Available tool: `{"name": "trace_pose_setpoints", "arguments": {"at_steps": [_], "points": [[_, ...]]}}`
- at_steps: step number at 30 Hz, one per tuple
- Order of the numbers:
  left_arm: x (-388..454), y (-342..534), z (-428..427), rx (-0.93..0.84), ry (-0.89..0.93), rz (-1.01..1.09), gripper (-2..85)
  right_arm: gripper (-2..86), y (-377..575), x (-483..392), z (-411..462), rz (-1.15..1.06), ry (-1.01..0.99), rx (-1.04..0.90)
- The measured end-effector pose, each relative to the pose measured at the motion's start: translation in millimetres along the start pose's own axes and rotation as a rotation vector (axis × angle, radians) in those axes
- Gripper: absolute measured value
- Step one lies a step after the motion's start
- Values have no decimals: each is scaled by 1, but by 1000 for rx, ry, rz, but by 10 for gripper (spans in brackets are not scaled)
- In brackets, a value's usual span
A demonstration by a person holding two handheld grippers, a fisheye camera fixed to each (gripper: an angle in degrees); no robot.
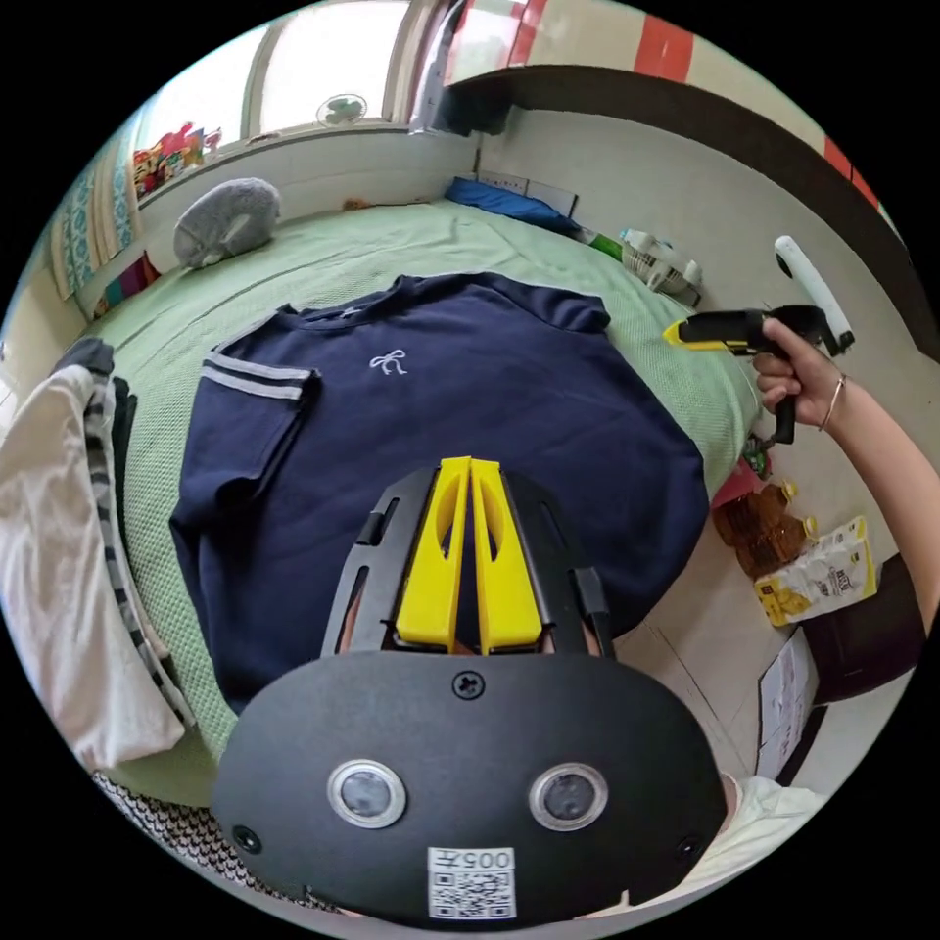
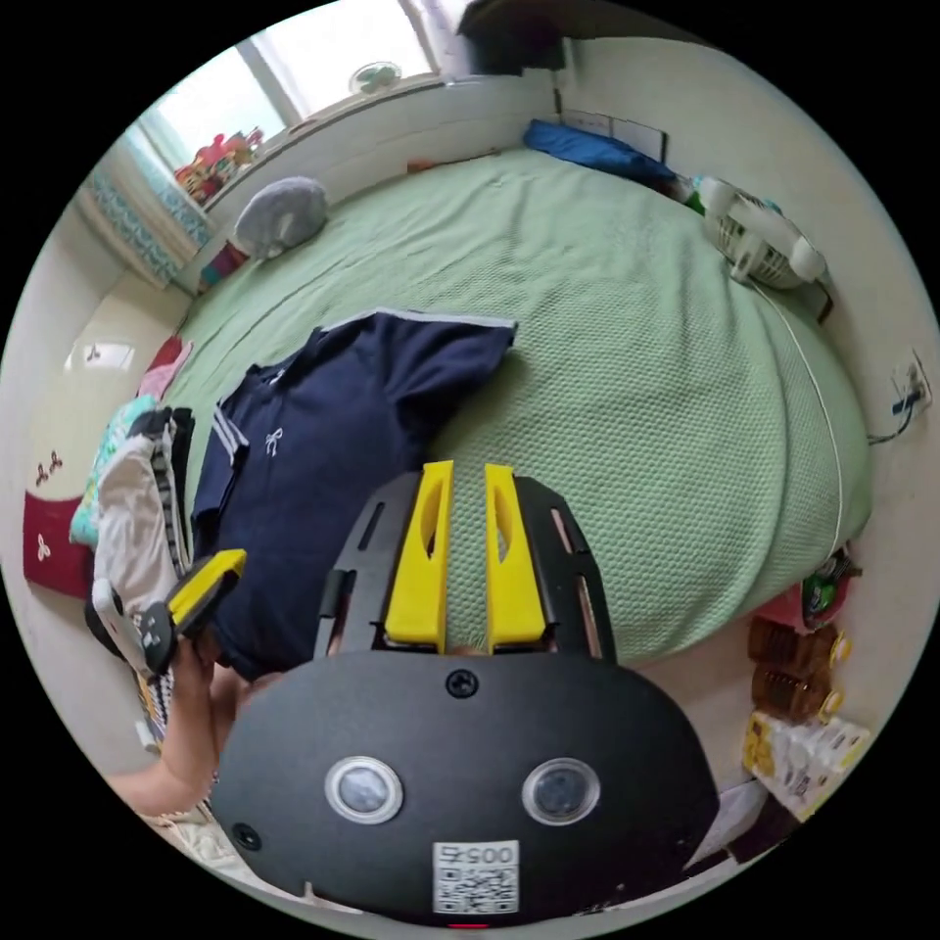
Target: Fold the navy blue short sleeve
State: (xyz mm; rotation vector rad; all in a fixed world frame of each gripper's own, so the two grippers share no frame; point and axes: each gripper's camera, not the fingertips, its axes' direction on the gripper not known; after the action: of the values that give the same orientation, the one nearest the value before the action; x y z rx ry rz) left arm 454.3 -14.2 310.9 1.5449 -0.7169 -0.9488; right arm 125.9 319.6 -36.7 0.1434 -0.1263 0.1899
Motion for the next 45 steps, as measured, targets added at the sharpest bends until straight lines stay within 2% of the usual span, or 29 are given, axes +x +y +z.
{"name": "trace_pose_setpoints", "arguments": {"at_steps": [4, 7, 11, 19, 24, 28, 35, 40, 45], "points": [[17, -19, 33, -83, 104, -6, -5, 58, -23, 31, 5, 110, -49, 29], [17, -29, 43, -91, 220, -27, -5, 64, -46, 44, 14, 187, -102, 43], [4, -44, 53, -88, 267, -81, -5, 74, -74, 53, 33, 249, -147, 38], [-5, -68, 76, -124, 210, -76, -5, 31, -90, 46, 50, 265, -68, 27], [1, -78, 90, -146, 183, -61, -6, -4, -91, 5, 18, 121, 14, 133], [4, -82, 99, -162, 184, -50, -7, -7, -86, -74, -9, -116, 111, 193], [-4, -84, 112, -183, 197, -75, -6, 77, -55, -209, -8, -484, -29, 81], [-15, -84, 114, -187, 199, -91, -5, 89, -55, -206, -16, -453, 21, 101], [-31, -89, 116, -180, 217, -115, -6, 87, -55, -175, 9, -367, 93, -33]]}}
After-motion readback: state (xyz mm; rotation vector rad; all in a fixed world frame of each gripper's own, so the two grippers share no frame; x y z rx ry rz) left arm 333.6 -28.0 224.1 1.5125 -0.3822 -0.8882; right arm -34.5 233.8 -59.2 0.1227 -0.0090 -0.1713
